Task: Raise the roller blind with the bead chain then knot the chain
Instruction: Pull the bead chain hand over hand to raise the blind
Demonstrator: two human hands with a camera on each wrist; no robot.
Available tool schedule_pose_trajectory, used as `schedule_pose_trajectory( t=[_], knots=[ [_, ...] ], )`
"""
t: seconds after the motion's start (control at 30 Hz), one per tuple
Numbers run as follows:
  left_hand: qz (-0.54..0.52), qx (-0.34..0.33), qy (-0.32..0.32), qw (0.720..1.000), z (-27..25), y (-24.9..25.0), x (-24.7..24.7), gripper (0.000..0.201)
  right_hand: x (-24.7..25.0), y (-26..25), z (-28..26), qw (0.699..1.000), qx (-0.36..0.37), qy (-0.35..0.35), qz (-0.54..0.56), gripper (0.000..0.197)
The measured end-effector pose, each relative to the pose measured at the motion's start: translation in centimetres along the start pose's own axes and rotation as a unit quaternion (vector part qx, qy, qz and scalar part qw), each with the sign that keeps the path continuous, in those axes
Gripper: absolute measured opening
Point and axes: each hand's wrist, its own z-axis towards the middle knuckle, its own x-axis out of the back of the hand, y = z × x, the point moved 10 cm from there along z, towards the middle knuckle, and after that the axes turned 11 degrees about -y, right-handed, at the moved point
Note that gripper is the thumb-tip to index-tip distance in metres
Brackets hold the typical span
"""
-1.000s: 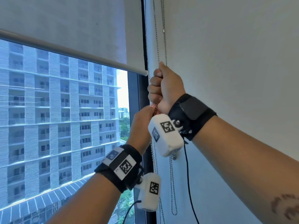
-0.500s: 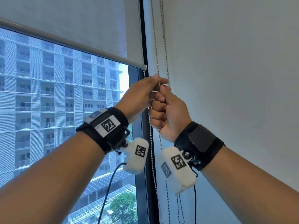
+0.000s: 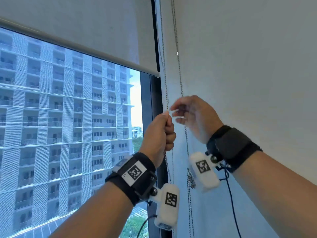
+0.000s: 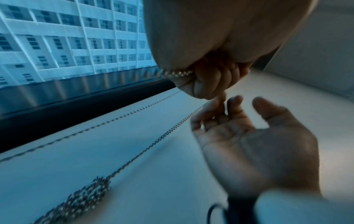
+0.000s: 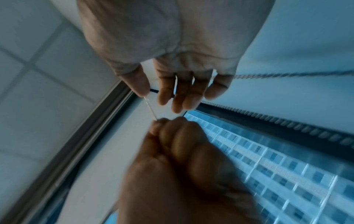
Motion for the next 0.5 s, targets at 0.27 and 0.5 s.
schedule_pose_trajectory(
  t=[0.27,0.5],
  knots=[
    [0.033,-0.002,0.046,0.998,-2.4,-2.7,0.0,0.026,-3.0,-0.4,4.2,0.983,-0.053,0.052,0.170,0.043],
    [0.063,-0.013,-0.009,0.998,-1.3,-1.7,1.6,0.030,-3.9,0.1,3.1,0.974,-0.031,0.069,0.214,0.044]
  ],
)
